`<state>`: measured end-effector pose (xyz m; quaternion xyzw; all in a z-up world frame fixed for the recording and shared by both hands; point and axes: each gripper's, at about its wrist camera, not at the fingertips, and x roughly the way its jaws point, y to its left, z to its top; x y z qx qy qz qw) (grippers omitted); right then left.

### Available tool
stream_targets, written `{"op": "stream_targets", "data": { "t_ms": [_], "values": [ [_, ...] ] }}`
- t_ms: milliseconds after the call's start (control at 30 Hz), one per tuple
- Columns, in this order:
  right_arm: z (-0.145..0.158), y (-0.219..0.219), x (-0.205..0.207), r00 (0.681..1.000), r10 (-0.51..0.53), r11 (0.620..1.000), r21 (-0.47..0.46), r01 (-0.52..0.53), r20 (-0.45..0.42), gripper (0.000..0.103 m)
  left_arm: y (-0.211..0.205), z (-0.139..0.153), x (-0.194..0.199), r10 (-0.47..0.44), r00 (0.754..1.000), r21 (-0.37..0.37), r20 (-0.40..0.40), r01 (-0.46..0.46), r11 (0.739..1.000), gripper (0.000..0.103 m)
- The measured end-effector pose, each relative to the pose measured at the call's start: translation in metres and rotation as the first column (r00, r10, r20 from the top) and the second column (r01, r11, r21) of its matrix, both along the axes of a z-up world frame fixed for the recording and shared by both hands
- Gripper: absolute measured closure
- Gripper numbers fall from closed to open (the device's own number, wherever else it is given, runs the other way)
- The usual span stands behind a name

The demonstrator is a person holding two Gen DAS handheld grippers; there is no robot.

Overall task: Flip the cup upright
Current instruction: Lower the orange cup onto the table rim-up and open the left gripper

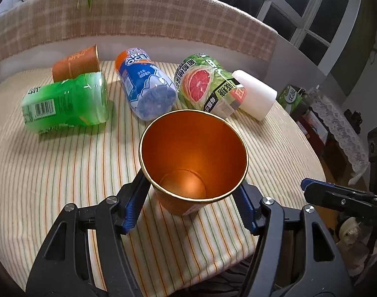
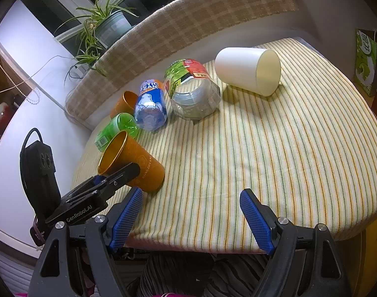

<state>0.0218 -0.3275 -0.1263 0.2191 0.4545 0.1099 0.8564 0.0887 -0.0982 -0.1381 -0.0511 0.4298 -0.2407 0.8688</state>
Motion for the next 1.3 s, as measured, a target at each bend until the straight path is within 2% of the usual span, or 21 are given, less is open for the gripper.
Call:
{"op": "stream_targets", "data": {
  "t_ms": [67, 200, 367, 633, 700, 933, 1067, 1233, 1267, 1300],
  "values": [
    [0.001, 0.001, 0.001, 1.0, 0.004, 1.0, -0.002, -0.004, 0.004, 0.02, 0.002, -0.002, -0.001, -0.002, 1.0, -0.013, -0.017, 0.001, 1.0, 0.035],
    [0.002, 0.002, 0.0, 1.0, 0.011, 1.0, -0.011, -0.011, 0.013, 0.02, 0.006, -0.006, -0.003, -0.011, 0.999, -0.024, -0.041, 0.01, 1.0, 0.025],
    [0.004, 0.004, 0.001, 1.0, 0.016, 1.0, -0.023, -0.015, 0.026, 0.02, 0.01, -0.005, -0.009, -0.01, 0.999, -0.022, -0.047, 0.009, 1.0, 0.024],
    [0.019, 0.012, 0.004, 0.995, 0.025, 0.994, -0.104, -0.016, 0.093, 0.019, 0.035, 0.009, -0.025, 0.052, 0.998, 0.031, 0.028, -0.053, 0.998, 0.024],
    [0.022, 0.015, 0.006, 0.994, 0.029, 0.993, -0.113, -0.017, 0.107, 0.016, 0.041, 0.012, -0.027, 0.067, 0.997, 0.035, 0.038, -0.068, 0.997, 0.024],
    [0.031, 0.027, 0.006, 0.989, 0.053, 0.99, -0.14, -0.033, 0.14, 0.016, 0.061, 0.023, -0.039, 0.115, 0.989, 0.059, 0.094, -0.12, 0.991, 0.024],
    [0.041, 0.032, 0.003, 0.982, 0.046, 0.985, -0.169, -0.015, 0.185, 0.016, 0.074, 0.042, -0.046, 0.184, 0.967, 0.063, 0.176, -0.198, 0.978, 0.024],
    [0.057, 0.035, -0.003, 0.96, 0.012, 0.976, -0.212, 0.05, 0.28, 0.013, 0.081, 0.077, -0.065, 0.273, 0.897, 0.05, 0.348, -0.309, 0.95, 0.023],
    [0.059, 0.036, -0.004, 0.954, 0.003, 0.973, -0.221, 0.066, 0.3, 0.01, 0.08, 0.082, -0.068, 0.283, 0.882, 0.045, 0.375, -0.323, 0.945, 0.022],
    [0.062, 0.036, -0.005, 0.948, -0.007, 0.969, -0.23, 0.084, 0.319, 0.007, 0.08, 0.088, -0.071, 0.291, 0.868, 0.036, 0.401, -0.333, 0.942, 0.015]
  ]
}}
